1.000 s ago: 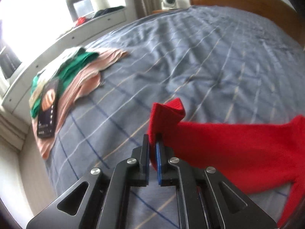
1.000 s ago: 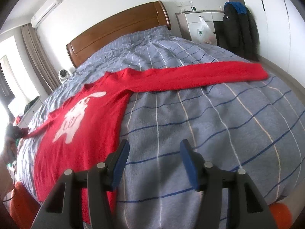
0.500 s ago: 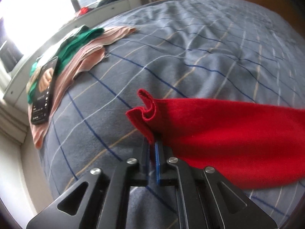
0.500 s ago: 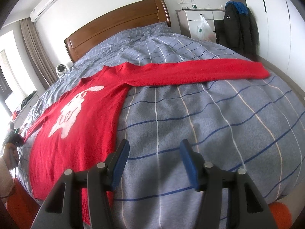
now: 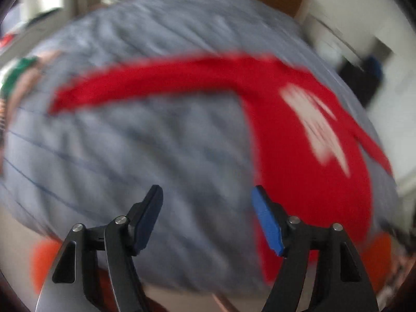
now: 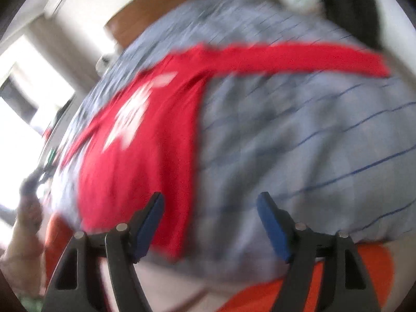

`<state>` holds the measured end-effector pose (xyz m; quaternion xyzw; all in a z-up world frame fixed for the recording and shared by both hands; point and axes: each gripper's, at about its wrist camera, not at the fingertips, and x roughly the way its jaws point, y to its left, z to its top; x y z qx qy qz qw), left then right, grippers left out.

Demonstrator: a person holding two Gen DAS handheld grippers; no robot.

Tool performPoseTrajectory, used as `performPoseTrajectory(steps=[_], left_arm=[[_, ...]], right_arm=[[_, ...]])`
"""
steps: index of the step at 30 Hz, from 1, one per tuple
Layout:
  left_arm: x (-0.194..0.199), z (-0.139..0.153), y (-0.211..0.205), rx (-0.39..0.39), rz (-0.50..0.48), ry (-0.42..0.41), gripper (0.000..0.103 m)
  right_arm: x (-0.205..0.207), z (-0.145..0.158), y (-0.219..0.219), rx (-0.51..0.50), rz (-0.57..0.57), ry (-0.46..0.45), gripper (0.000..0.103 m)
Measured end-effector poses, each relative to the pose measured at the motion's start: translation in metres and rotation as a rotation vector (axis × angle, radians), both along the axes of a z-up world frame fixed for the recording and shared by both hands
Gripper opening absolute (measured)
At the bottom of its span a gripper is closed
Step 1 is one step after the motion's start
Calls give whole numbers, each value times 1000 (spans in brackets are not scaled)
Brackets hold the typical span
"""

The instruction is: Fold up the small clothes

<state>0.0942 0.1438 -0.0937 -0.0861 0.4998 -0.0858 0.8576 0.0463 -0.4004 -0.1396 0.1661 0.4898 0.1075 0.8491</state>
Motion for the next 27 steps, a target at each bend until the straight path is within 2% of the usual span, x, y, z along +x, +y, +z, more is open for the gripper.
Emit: performPoseTrajectory(steps=[3,6,10,11,12,13,14,15,16,18,23,25,27], left_arm=[[-21,-22,-29,-39,-95,58,73],[-33,-41,-51,-4,-177,99,72],[-33,-55,-65,-13,-207,122,71],[-32,-58,-69,-16,-206,126,68],[-31,-59,-73,-18,-205,123,60],[-29,-59,-77,-23,-212,117,53],[-26,-59,-83,-36,-224,117,29],[-30,-61,-83,-45,-231,119,5],[-29,-61,-86,-47,-235,120,5],[-30,-58,-85,-40,-221,116,4],[-40,-48,-71,-8,-195,125,2],[-44,-46,-72,35,-205,107,2],[-42,-57,-74,84,-211,123,2]], right_arm=[[-1,-15,23,10,57,43,73],[3,-29,24,34,28,73,73],[14,-46,27,54,13,109,73],[16,-50,29,47,9,114,73],[18,-51,29,44,6,115,72],[21,-52,30,41,7,117,70],[23,-54,32,31,15,119,66],[23,-55,33,20,25,125,55],[23,-55,36,4,45,126,35],[20,-52,38,11,67,126,7],[7,-34,40,-94,62,138,3],[0,-29,39,-97,57,144,3],[-1,-32,41,-107,54,157,3]])
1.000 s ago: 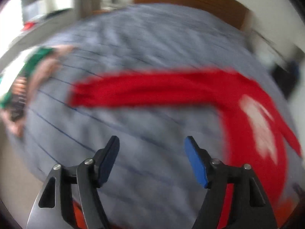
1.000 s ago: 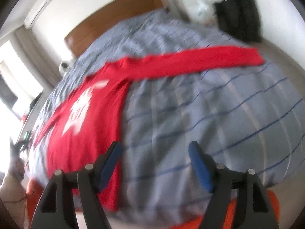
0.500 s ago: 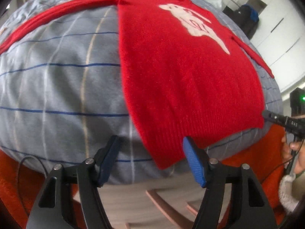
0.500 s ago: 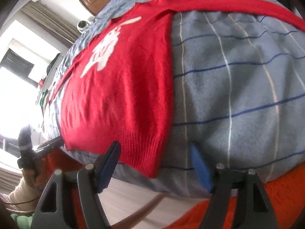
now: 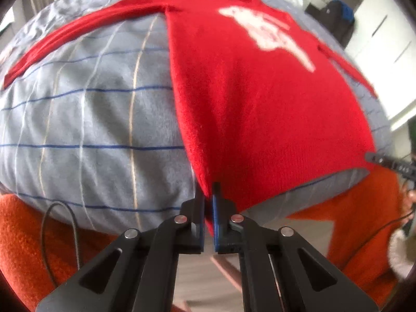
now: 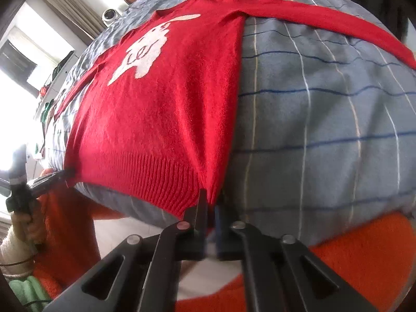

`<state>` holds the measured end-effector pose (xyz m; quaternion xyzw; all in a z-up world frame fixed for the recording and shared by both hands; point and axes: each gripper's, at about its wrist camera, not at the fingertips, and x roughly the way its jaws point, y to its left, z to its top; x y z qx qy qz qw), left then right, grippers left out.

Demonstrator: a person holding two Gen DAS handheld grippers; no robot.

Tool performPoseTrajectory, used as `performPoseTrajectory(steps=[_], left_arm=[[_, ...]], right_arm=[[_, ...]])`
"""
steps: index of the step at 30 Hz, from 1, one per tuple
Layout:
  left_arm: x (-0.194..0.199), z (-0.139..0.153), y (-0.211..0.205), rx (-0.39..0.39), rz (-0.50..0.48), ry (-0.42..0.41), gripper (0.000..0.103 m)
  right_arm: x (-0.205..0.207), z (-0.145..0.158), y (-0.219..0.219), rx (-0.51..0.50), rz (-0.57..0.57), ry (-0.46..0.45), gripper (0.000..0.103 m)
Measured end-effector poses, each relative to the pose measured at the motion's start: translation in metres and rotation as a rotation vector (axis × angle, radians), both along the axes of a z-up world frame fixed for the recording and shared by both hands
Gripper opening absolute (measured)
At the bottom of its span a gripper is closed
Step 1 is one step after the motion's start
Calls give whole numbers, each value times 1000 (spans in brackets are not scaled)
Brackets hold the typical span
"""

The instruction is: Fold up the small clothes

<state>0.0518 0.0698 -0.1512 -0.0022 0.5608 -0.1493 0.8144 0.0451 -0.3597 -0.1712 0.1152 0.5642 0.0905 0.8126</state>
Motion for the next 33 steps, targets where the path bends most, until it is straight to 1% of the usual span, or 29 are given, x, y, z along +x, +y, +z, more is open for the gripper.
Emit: performPoseTrajectory(steps=[1,3,4,5,7,9,10,11,12,13,14,15,16,17,18,19,20,21,22,23,24,25,27,28,29,31,32,33], left_arm=[[5,-8,-5,23,-1,4,2],[11,-18,-10,65,-11,-5,2],[12,-19,-12,70,-8,-6,2],[14,-18,-14,76,-10,-10,2],[12,-15,-18,82,-23,-28,4],[9,-10,-19,75,-26,-43,13],[7,-6,-19,71,-24,-52,14],[5,0,-19,64,-20,-64,27],[1,7,-18,62,-17,-80,44],[-1,16,-18,61,-12,-108,53],[-4,28,-16,57,-4,-148,66],[-3,39,-13,50,6,-182,75],[0,50,-10,42,16,-217,79],[7,61,-4,36,33,-255,84],[18,71,2,32,53,-291,91],[26,76,5,32,68,-315,93],[42,82,9,39,97,-353,95],[57,84,10,45,122,-388,96],[73,86,14,51,147,-419,97],[91,86,21,55,181,-443,97],[111,83,27,45,211,-452,98],[129,79,31,32,230,-451,98],[152,62,40,25,266,-430,98],[170,49,41,26,274,-402,98],[178,38,40,31,269,-371,98],[196,10,39,75,253,-274,99],[202,-4,40,89,240,-244,103],[199,-6,41,90,241,-282,103]], right_arm=[[2,-4,-1,-7,-5,9,3],[13,-25,-4,3,-30,54,3],[17,-34,-7,13,-44,69,2],[20,-37,-7,15,-51,71,2],[21,-36,-1,-11,-35,61,3],[17,-32,0,-12,-34,39,4],[14,-29,-1,-3,-34,31,9],[12,-27,-2,2,-37,26,12],[9,-21,-4,9,-42,17,24],[5,-15,-6,14,-47,4,39],[1,-9,-8,15,-56,-14,45],[-3,0,-11,9,-70,-43,50],[-8,14,-16,-14,-95,-98,51],[-13,25,-20,-36,-118,-148,51],[-19,39,-26,-70,-156,-227,55],[-20,48,-30,-92,-184,-281,62],[-26,59,-36,-135,-234,-365,67],[-28,67,-40,-171,-280,-431,75],[-30,72,-43,-189,-315,-487,78],[-31,74,-46,-195,-350,-548,78],[-31,73,-48,-195,-376,-579,78],[-29,69,-49,-192,-399,-594,78],[-19,57,-48,-161,-403,-569,78],[-14,49,-49,-137,-387,-527,78],[-10,44,-48,-128,-373,-500,78],[-9,37,-46,-130,-343,-470,78],[-7,37,-43,-137,-337,-465,78],[-8,36,-43,-138,-336,-464,78]])
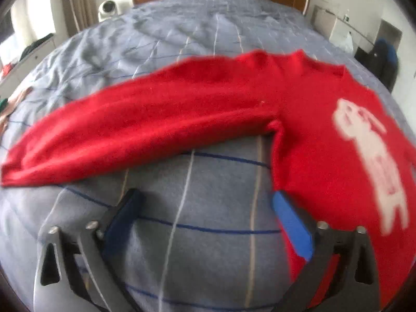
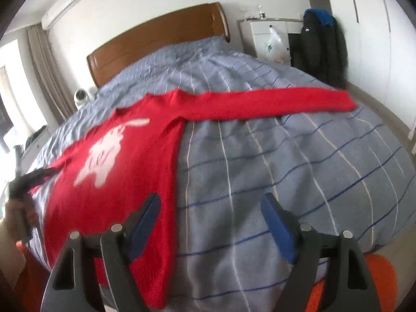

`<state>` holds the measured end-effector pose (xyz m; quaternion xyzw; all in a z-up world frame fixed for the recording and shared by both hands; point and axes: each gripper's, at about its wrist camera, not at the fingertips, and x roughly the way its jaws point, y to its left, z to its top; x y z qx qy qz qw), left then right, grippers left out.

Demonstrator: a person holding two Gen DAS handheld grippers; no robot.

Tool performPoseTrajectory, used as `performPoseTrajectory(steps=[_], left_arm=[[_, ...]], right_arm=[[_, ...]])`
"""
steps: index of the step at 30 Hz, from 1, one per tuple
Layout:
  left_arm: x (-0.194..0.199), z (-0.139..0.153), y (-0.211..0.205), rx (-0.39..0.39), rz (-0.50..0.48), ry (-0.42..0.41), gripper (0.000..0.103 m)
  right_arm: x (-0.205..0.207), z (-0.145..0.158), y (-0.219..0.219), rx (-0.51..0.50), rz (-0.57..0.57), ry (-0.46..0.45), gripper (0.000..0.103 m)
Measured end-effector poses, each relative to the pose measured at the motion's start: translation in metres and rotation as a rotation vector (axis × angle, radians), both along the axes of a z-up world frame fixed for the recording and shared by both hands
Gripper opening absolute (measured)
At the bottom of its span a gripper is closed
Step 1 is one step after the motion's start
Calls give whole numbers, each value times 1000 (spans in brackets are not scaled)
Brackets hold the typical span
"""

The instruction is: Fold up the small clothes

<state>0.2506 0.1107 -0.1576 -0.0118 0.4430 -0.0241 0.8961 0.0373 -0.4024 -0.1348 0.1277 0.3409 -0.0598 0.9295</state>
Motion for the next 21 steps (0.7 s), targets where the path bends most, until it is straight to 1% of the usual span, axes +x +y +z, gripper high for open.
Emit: performPoseTrajectory(steps=[1,5,8,11,16,21], left_arm=[[-4,0,0,13,13,-33,103],[-7,-1,-6,61,5,-52,103],[-14,-2,-5,59,-2,-88,103],[-13,-6,-5,73,-1,-108,103],[-12,-6,-6,76,0,-110,103],[-12,-5,-6,76,0,-110,103]], right_arm=[[0,-3,-4,6,0,2,78],[1,-11,-7,43,-7,21,78],[5,-14,-7,58,-11,26,78],[4,-13,-5,52,-4,24,78],[1,-10,-6,51,-17,7,78],[5,-13,-9,72,-31,17,78]])
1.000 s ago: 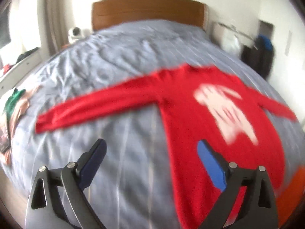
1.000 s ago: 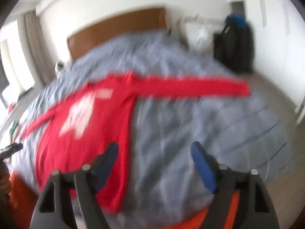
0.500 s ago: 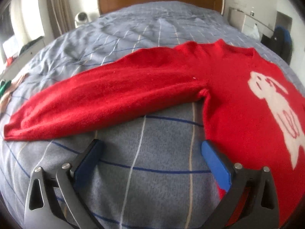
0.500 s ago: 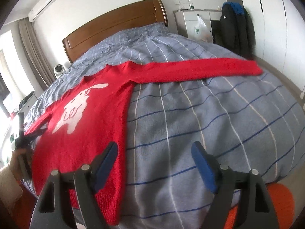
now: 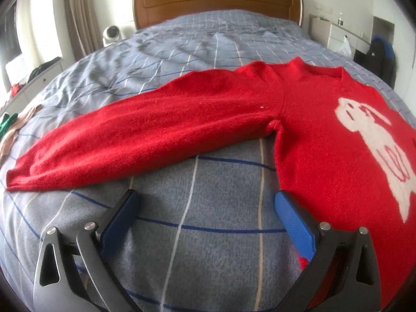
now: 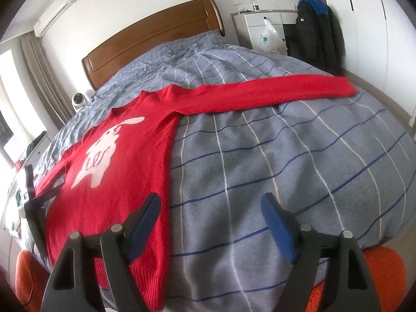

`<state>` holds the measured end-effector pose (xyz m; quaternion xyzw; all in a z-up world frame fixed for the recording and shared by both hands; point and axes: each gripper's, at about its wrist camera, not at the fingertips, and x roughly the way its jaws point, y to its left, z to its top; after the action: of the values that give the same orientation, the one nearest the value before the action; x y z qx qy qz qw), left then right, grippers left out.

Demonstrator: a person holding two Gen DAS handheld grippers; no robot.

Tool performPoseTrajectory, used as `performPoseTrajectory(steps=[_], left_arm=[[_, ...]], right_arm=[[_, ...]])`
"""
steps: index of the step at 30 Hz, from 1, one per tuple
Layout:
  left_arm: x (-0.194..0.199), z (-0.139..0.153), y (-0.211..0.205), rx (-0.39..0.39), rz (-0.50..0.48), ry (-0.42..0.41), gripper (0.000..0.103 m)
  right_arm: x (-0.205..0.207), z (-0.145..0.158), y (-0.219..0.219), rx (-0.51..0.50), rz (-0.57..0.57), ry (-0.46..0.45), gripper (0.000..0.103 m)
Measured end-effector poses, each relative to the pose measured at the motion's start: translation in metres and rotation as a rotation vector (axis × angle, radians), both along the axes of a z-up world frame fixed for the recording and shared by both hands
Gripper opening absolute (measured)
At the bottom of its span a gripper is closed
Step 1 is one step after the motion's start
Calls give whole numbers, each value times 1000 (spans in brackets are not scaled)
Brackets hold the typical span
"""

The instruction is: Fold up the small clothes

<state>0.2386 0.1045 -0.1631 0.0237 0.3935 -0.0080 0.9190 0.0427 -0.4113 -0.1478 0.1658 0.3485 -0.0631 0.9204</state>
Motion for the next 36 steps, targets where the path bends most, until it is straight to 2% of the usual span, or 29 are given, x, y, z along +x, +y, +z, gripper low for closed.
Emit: performPoseTrajectory(steps=[36], left_arm=[[0,0,0,-1,0,0,103]], right_arm=[[0,-5,2,7,19,16,78]])
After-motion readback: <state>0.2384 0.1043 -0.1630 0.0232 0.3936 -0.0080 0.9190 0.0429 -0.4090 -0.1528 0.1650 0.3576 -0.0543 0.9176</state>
